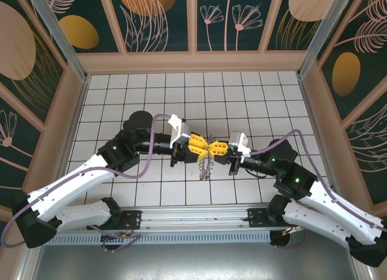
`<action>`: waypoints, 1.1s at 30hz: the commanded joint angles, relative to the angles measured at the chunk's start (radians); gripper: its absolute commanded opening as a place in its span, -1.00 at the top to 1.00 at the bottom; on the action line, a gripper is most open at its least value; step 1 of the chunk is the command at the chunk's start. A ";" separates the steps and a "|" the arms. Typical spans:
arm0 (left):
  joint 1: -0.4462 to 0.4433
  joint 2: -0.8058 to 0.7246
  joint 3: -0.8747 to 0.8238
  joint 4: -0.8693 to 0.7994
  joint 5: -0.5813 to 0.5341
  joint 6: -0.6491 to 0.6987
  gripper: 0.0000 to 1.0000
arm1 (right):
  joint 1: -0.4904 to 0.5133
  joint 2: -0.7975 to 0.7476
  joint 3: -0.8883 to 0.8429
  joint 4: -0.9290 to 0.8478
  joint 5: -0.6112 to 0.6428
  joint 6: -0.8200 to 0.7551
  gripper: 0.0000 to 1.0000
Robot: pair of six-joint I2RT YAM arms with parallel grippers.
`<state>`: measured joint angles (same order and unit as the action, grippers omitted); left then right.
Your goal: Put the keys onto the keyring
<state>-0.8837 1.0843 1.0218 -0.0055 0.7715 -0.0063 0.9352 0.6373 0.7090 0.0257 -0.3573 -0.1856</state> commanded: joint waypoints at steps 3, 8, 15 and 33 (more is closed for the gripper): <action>-0.016 0.034 0.098 -0.257 -0.099 0.119 0.48 | -0.006 0.003 0.084 -0.014 0.022 -0.023 1.00; -0.016 0.045 0.151 -0.340 -0.208 0.164 0.47 | -0.006 0.002 0.105 -0.063 0.029 -0.031 1.00; -0.017 0.057 0.197 -0.397 -0.257 0.210 0.52 | -0.004 0.021 0.133 -0.114 0.026 -0.047 1.00; -0.006 0.039 0.060 -0.278 -0.357 0.090 1.00 | -0.034 -0.019 0.049 -0.145 0.204 0.061 0.75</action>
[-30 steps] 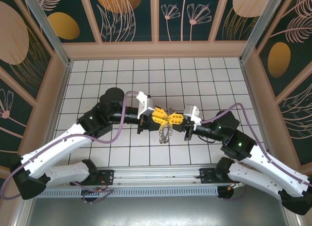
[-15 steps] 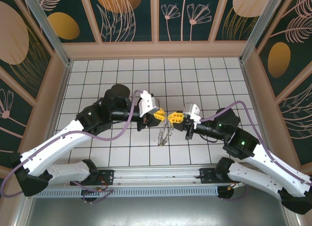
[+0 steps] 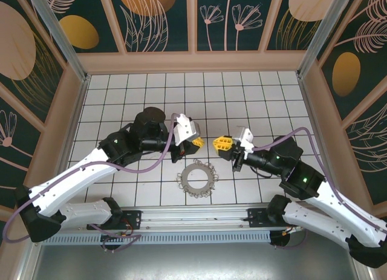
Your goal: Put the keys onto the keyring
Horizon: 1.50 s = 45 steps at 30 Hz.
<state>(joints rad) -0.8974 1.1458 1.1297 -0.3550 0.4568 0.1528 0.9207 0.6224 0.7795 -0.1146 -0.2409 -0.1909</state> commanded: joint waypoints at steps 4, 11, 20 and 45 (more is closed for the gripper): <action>0.035 -0.038 -0.151 0.168 -0.079 -0.190 0.91 | -0.056 0.025 -0.047 -0.051 0.114 0.138 0.20; 0.114 -0.023 -0.371 0.280 -0.133 -0.430 0.65 | -0.104 0.148 -0.078 -0.136 0.124 0.217 -0.09; 0.247 -0.006 -0.547 0.283 -0.137 -0.564 0.54 | -0.111 0.360 -0.115 -0.096 0.118 0.282 -0.21; 0.218 0.225 -0.675 0.450 -0.058 -0.696 0.43 | -0.133 0.362 -0.286 0.146 0.120 0.320 -0.37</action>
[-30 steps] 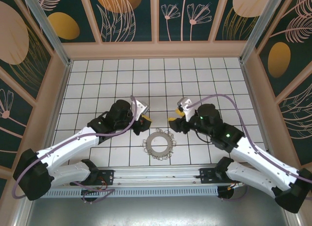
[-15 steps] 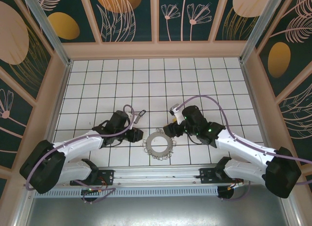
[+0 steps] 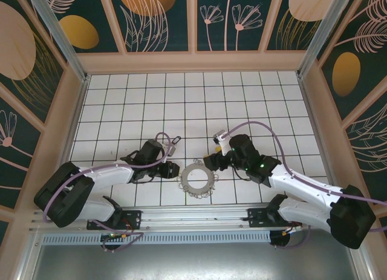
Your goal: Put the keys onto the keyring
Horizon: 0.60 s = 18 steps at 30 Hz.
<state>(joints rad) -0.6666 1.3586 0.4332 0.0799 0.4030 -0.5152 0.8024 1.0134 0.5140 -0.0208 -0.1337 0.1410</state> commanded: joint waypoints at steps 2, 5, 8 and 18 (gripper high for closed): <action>-0.027 0.020 0.031 0.012 -0.008 -0.036 0.43 | -0.026 -0.039 -0.029 0.061 0.008 -0.020 -0.38; -0.051 0.040 0.049 0.000 -0.026 -0.046 0.44 | -0.046 -0.052 -0.040 0.069 -0.006 -0.033 -0.37; -0.064 0.056 0.052 -0.007 -0.039 -0.058 0.45 | -0.052 -0.076 -0.060 0.085 -0.016 -0.047 -0.37; -0.084 0.085 0.087 -0.042 -0.067 -0.071 0.60 | -0.114 -0.127 -0.101 0.140 -0.092 -0.063 -0.38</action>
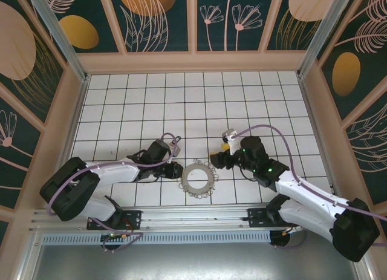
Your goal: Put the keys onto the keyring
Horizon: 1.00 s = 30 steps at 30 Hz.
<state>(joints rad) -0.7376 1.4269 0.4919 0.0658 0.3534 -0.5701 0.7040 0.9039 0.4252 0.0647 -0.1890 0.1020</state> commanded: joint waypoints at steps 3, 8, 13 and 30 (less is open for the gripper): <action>-0.022 0.017 0.030 -0.030 -0.014 -0.023 0.67 | -0.026 -0.023 -0.020 0.069 -0.048 -0.024 -0.38; -0.033 0.012 0.026 -0.044 -0.021 -0.032 0.68 | -0.036 -0.040 -0.028 0.078 -0.052 -0.024 -0.38; -0.037 0.010 0.024 -0.056 -0.031 -0.034 0.67 | -0.049 -0.048 -0.031 0.086 -0.070 -0.022 -0.39; -0.048 -0.037 0.071 -0.112 -0.057 -0.002 1.00 | -0.058 -0.087 -0.026 0.070 -0.042 -0.021 -0.39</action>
<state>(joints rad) -0.7803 1.4216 0.5274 0.0010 0.3210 -0.6014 0.6540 0.8307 0.4026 0.1165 -0.2398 0.0872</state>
